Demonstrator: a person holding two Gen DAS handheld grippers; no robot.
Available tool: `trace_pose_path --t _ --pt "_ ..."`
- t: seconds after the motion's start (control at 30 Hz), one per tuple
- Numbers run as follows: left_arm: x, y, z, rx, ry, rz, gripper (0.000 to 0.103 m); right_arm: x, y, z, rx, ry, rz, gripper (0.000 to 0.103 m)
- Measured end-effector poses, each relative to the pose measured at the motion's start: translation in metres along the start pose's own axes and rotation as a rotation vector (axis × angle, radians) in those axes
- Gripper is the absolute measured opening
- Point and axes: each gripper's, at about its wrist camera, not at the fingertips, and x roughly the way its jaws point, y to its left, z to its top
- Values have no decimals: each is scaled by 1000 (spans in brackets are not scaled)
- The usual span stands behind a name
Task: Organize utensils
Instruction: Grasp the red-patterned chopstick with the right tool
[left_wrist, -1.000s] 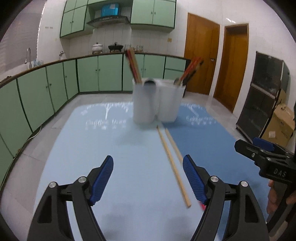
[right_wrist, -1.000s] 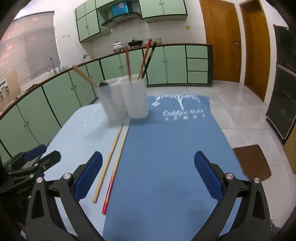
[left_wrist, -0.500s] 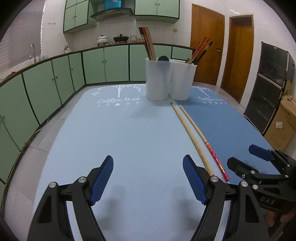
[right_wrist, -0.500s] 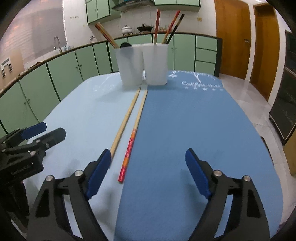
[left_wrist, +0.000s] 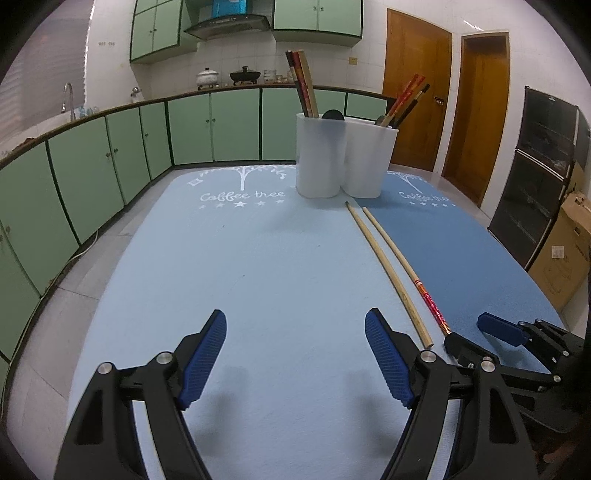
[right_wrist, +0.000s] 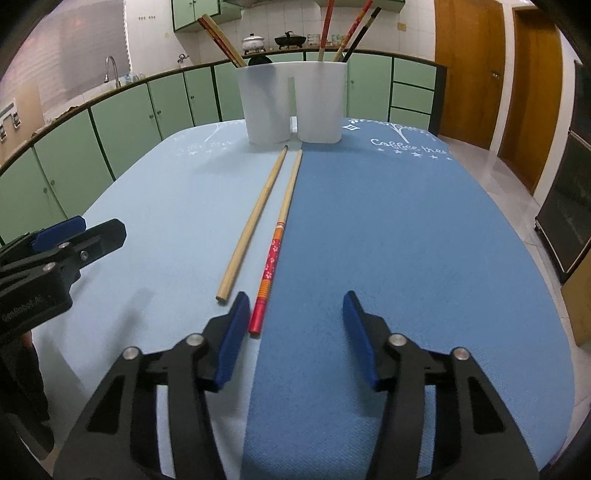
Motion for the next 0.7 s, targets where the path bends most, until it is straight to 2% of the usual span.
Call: trace_pose_path --t 0.27,0.37,0.43,0.7 --pt "2 -1 0 -7 8 4 76 0 7 -2 -43 -7 -4 33" --pt "3 -2 0 -3 13 4 76 -1 8 -3 -51 -8 7 20" --pt "4 -4 0 -2 16 2 76 -1 7 -2 -45 -7 16 6" --pt "10 -21 -1 4 30 -29 76 -4 -13 3 9 -13 17 5"
